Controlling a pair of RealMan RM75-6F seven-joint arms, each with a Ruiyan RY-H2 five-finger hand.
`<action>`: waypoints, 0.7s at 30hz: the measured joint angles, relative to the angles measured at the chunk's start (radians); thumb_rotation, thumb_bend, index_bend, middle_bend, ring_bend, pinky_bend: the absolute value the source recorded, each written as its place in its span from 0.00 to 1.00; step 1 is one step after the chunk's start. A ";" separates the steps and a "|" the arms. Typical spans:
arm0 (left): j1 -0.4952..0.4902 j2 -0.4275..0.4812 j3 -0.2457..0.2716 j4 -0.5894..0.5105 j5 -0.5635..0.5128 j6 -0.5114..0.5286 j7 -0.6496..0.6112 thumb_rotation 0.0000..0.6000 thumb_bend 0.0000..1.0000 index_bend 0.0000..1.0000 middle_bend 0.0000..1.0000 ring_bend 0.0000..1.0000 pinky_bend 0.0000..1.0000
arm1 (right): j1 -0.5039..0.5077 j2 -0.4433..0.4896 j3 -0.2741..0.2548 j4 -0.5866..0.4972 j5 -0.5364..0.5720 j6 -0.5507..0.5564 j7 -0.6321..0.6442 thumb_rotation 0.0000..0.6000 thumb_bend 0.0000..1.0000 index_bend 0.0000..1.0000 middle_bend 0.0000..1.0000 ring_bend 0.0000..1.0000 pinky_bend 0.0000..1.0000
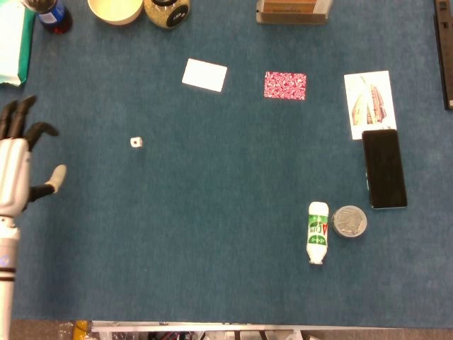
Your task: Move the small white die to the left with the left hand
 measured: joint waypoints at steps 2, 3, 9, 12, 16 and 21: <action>0.016 0.011 0.010 0.000 0.017 0.010 -0.025 1.00 0.26 0.36 0.08 0.03 0.20 | 0.003 -0.007 0.000 0.006 0.005 -0.008 -0.003 1.00 0.00 0.54 0.41 0.31 0.34; 0.020 0.014 0.016 0.002 0.024 0.009 -0.028 1.00 0.26 0.37 0.08 0.03 0.20 | 0.005 -0.012 0.000 0.010 0.008 -0.012 -0.003 1.00 0.00 0.54 0.41 0.31 0.34; 0.027 0.012 0.036 0.036 0.046 -0.028 -0.035 1.00 0.26 0.41 0.09 0.04 0.20 | 0.006 -0.018 -0.001 0.017 0.010 -0.011 0.005 1.00 0.00 0.54 0.41 0.31 0.34; 0.030 0.004 0.039 0.067 0.073 -0.035 -0.052 1.00 0.26 0.42 0.11 0.04 0.20 | 0.004 -0.011 0.000 0.010 0.005 -0.002 0.009 1.00 0.00 0.54 0.41 0.31 0.34; 0.032 0.002 0.043 0.118 0.111 -0.042 -0.090 1.00 0.26 0.44 0.14 0.05 0.20 | 0.001 -0.003 0.001 0.002 0.000 0.007 0.013 1.00 0.00 0.54 0.41 0.31 0.34; 0.045 0.036 0.060 0.224 0.153 -0.052 -0.133 1.00 0.26 0.45 0.16 0.05 0.20 | 0.003 0.009 0.004 -0.017 -0.014 0.018 -0.004 1.00 0.00 0.54 0.41 0.31 0.34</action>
